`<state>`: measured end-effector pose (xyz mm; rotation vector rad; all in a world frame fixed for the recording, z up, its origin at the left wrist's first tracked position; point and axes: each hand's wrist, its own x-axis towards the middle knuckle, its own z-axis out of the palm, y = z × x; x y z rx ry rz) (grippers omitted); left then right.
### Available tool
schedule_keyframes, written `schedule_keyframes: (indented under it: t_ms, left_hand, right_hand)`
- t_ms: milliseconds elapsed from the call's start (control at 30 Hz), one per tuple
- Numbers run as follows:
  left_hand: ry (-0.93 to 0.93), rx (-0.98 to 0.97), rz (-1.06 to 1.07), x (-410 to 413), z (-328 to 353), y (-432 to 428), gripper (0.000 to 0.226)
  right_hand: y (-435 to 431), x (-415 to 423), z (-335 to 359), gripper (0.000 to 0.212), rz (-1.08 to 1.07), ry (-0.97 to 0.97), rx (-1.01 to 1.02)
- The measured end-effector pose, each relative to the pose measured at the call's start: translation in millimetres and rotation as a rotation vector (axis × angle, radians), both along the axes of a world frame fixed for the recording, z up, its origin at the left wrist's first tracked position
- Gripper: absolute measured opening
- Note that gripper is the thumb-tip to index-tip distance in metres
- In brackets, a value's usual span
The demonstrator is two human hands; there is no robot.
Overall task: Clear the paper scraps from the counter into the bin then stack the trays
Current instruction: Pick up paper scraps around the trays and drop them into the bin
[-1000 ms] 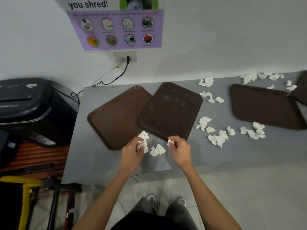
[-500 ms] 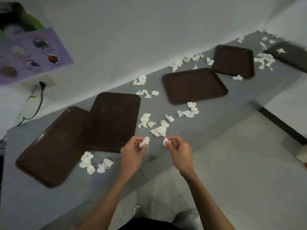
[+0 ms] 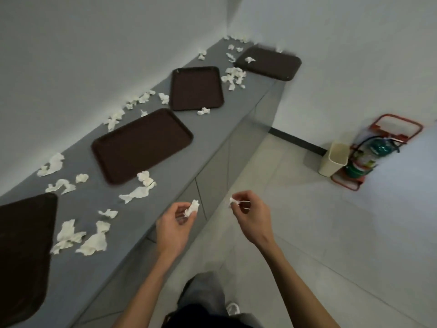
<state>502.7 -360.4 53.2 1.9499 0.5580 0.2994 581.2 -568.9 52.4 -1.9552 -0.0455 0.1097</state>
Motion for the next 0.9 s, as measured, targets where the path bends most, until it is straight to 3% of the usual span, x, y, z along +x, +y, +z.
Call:
schedule_keyframes:
  t_ms: [633, 900]
  left_hand:
    - [0.079, -0.085, -0.476, 428, -36, -248, 0.016]
    - [0.074, -0.064, -0.656, 569, -45, -369, 0.017]
  right_hand:
    - [-276, 302, -24, 0.013, -0.543, 0.098, -0.045]
    - [-387, 420, -39, 0.012, -0.718, 0.122, -0.019]
